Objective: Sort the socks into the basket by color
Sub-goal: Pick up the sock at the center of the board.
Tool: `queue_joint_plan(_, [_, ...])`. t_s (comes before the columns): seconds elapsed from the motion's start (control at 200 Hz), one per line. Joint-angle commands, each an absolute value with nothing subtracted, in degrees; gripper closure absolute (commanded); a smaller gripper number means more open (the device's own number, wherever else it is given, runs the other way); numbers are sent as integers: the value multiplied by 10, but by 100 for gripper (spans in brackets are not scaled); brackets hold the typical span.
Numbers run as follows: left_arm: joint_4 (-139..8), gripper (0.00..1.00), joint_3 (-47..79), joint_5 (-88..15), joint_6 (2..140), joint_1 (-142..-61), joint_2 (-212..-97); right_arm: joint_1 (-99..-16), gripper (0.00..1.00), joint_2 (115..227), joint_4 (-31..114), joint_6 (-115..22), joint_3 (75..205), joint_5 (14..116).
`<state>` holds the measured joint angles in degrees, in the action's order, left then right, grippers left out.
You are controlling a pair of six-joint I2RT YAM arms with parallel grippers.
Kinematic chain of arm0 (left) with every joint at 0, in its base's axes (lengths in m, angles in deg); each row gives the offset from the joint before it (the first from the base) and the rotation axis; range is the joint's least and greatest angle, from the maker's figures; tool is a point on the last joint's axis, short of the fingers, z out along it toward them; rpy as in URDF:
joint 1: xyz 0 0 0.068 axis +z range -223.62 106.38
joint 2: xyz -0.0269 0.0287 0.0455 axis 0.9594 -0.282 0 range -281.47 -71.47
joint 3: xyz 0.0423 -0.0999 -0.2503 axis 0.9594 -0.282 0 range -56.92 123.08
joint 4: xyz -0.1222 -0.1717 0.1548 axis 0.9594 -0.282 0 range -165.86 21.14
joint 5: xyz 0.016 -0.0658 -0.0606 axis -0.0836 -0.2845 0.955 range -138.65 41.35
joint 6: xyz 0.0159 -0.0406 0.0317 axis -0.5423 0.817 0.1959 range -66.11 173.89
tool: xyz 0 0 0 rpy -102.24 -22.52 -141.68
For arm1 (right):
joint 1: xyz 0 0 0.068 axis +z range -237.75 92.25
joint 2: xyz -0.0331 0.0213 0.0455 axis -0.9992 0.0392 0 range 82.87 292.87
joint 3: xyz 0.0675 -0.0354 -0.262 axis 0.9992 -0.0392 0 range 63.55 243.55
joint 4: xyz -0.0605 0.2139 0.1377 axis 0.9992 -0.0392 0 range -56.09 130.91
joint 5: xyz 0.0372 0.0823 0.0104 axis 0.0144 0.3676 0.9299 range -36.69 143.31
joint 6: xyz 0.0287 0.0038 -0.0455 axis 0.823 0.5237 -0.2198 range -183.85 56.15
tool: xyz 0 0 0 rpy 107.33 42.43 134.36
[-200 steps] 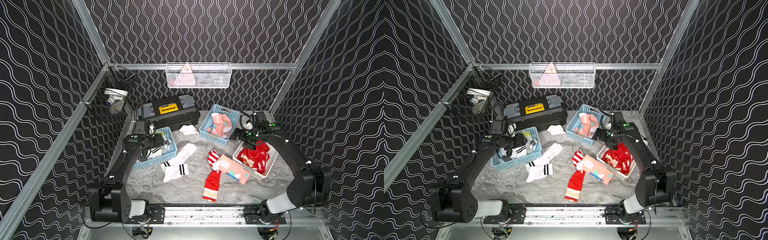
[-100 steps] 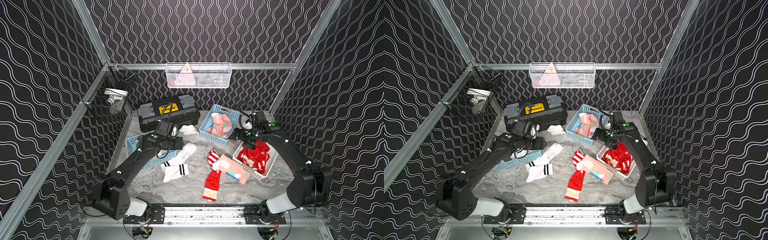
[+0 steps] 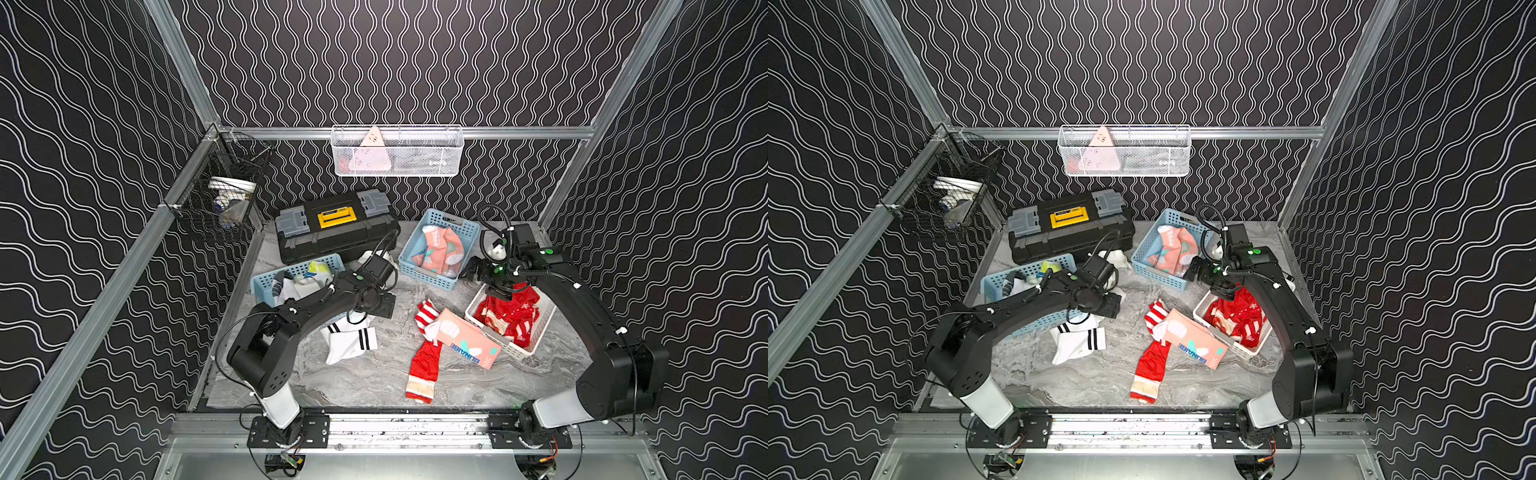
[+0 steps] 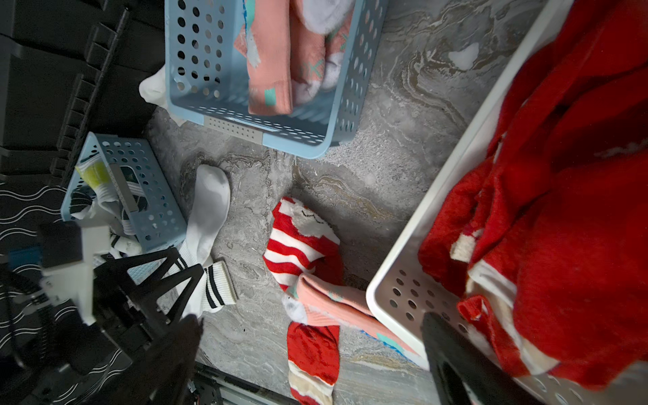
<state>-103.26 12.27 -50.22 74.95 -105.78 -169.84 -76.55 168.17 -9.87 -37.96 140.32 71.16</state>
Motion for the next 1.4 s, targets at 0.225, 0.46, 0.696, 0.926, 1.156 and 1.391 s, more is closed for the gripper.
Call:
queue_joint_plan(0.225, [-1037, 30, 111, -591, 754, -1059, -1728, -765, 0, 1675, -90, -385, 1396, 707])
queue_joint_plan(0.46, [-1025, 30, 85, -588, 760, -1059, -1737, -765, 0, 1675, -85, -384, 1391, 710])
queue_joint_plan(0.696, [-1012, 35, 79, -597, 756, -1060, -1752, -766, 0, 1673, -85, -384, 1388, 710])
queue_joint_plan(0.926, [-998, 52, 75, -596, 756, -1059, -1756, -765, 0, 1671, -85, -383, 1386, 709])
queue_joint_plan(1.156, [-992, 88, 73, -595, 755, -1059, -1733, -765, 0, 1670, -87, -383, 1386, 710])
queue_joint_plan(1.391, [-1003, 100, 90, -570, 752, -1062, -1679, -765, 0, 1670, -90, -384, 1388, 710])
